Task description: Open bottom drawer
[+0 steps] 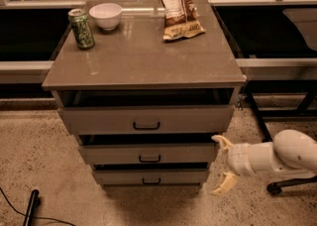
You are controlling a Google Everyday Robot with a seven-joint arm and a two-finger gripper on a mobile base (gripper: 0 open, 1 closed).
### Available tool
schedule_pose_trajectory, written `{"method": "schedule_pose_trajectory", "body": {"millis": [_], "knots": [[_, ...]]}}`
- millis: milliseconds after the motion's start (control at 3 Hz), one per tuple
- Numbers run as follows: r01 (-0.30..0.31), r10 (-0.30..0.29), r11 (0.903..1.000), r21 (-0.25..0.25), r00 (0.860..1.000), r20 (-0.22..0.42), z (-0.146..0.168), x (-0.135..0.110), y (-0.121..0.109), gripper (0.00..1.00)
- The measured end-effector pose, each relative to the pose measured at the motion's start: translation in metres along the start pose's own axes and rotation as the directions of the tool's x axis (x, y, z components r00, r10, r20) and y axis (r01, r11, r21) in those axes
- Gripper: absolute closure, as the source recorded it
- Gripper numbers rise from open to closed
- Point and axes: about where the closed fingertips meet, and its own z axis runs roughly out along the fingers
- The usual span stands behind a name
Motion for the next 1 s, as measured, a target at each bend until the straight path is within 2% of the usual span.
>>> {"method": "schedule_pose_trajectory", "body": {"millis": [333,667,1000], "knots": [[-0.016,0.019,0.9991,-0.039,0.998,0.066,0.056,0.020,0.016,0.00],[0.024,-0.025,0.9997,0.008,0.990,0.137,0.099,0.061,0.019,0.00],[0.018,-0.018,0.9998,0.005,0.977,0.211,0.142,0.105,0.040,0.00]]}}
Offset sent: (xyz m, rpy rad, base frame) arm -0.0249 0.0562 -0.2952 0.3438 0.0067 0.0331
